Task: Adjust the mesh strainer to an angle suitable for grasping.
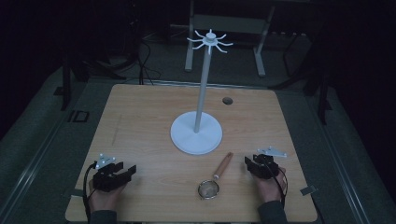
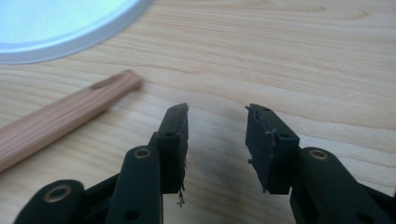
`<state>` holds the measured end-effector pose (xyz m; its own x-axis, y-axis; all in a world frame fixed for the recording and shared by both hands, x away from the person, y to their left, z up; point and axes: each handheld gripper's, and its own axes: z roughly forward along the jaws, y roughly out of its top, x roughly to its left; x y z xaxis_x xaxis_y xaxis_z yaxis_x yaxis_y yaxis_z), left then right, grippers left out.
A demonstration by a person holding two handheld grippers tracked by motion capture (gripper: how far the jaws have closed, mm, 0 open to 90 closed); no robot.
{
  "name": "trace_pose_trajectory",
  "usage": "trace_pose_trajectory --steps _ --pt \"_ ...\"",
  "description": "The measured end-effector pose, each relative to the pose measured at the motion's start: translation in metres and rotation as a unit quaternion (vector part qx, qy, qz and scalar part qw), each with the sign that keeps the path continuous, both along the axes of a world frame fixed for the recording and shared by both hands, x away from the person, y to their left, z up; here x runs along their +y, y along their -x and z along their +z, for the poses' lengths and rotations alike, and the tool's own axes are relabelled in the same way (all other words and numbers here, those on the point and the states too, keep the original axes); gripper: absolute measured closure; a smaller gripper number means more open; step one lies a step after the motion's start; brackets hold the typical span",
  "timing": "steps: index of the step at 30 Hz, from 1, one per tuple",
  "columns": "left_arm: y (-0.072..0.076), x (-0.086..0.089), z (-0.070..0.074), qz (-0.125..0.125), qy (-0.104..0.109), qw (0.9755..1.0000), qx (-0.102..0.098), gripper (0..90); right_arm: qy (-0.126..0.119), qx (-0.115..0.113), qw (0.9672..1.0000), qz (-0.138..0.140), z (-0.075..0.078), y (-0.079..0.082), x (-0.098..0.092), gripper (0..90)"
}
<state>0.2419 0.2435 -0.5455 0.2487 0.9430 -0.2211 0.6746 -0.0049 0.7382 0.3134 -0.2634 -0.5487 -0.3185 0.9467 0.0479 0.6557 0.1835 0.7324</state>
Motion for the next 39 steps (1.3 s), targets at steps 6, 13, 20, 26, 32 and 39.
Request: trace_pose_trajectory --steps 6,13,20,26,32,39 --pt "0.001 0.001 0.001 0.002 0.003 1.0 -0.002 41.6 -0.002 -0.008 0.9998 0.017 0.01 0.009 0.011 58.8" --pt "0.001 0.001 0.0 0.002 0.001 1.0 0.0 41.6 -0.012 -0.007 0.9992 0.038 0.021 0.016 0.028 54.2" --pt "0.001 -0.001 -0.001 0.001 0.0 1.0 0.001 41.6 -0.018 0.002 0.9986 0.05 0.024 0.019 0.043 48.0" --pt "0.001 0.0 -0.001 0.002 0.001 1.0 0.0 41.6 -0.015 0.029 0.9974 0.064 0.022 0.02 0.066 35.3" --pt "0.001 0.0 -0.001 0.002 0.0 1.0 0.001 41.6 -0.009 0.053 0.9956 0.077 0.014 0.02 0.081 24.8" --pt "0.001 0.001 -0.001 0.003 0.002 1.0 0.001 41.6 0.013 0.07 0.9944 0.078 0.006 0.017 0.098 21.1"
